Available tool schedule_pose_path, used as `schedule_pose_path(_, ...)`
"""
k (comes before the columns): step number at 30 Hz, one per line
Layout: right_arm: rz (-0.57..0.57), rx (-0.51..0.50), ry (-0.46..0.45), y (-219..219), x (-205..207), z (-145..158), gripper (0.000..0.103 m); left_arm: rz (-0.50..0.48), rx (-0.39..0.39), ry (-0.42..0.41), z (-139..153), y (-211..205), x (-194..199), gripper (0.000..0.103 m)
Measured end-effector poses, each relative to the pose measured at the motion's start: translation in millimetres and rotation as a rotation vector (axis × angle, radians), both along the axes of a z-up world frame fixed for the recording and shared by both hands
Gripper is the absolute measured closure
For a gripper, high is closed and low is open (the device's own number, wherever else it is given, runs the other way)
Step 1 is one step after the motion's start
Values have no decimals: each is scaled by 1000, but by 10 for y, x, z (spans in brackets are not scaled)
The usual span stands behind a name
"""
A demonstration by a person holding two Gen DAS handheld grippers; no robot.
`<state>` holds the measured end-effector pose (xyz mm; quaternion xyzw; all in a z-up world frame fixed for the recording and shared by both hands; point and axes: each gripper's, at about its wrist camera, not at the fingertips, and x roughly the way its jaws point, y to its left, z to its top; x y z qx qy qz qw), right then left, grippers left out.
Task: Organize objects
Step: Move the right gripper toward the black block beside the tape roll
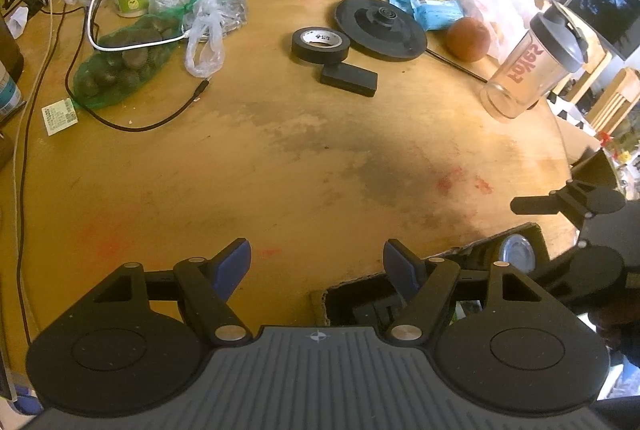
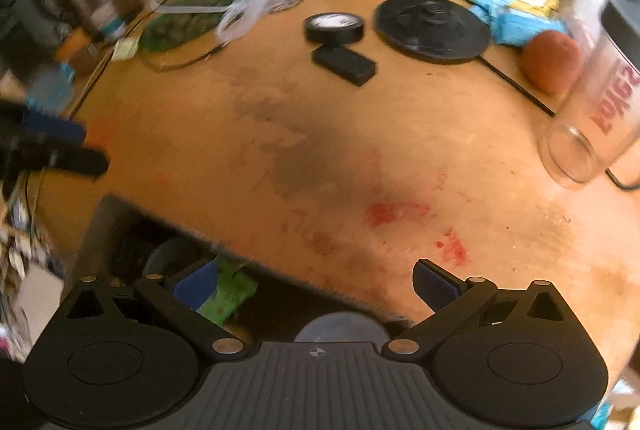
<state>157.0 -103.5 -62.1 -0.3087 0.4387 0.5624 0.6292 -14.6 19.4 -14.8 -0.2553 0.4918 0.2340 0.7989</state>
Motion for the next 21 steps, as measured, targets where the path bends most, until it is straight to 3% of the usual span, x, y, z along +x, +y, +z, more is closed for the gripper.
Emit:
schedule_pose_path(6,9,22,1,-36,60,142,0,-1,7,-11,32,-15,-3,30)
schedule_pose_path(21,99,84,-61,30,682,635,0,10,23,-22,94,-27,-56,30)
